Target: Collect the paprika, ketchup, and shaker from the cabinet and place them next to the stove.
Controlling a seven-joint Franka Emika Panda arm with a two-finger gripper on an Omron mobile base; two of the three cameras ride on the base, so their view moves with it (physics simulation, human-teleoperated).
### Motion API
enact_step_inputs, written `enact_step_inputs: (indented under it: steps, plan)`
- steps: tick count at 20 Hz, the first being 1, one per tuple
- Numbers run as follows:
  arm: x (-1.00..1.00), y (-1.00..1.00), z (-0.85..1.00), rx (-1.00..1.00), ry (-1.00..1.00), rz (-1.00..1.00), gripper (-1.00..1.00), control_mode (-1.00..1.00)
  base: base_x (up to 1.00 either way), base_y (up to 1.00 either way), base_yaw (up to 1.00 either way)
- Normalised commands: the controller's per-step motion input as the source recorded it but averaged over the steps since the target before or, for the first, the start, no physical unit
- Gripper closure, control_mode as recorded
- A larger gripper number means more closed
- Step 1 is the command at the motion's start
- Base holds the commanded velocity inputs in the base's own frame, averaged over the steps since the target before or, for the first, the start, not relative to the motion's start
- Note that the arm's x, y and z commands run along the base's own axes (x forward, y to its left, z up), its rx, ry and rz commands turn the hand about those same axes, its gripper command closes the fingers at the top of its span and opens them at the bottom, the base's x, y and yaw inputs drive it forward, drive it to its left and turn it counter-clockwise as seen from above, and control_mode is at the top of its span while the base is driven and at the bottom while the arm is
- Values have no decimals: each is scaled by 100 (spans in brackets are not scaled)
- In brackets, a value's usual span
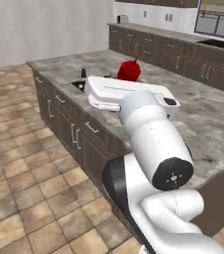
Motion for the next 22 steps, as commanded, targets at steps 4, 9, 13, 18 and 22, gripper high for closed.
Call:
enact_step_inputs:
  steps: [4, 9, 13, 18, 22]
  plan:
    - [0, 0, 0, 0, 0, 0, 100, 100, 24, 69, -52]
    - [0, 0, 0, 0, 0, 0, 100, 100, 25, 78, -49]
    - [0, 0, 0, 0, 0, 0, 100, 100, 46, 79, -48]
    - [0, 0, 0, 0, 0, 0, 100, 100, 50, 78, -48]
    - [0, 0, 0, 0, 0, 0, 100, 100, 32, 81, -48]
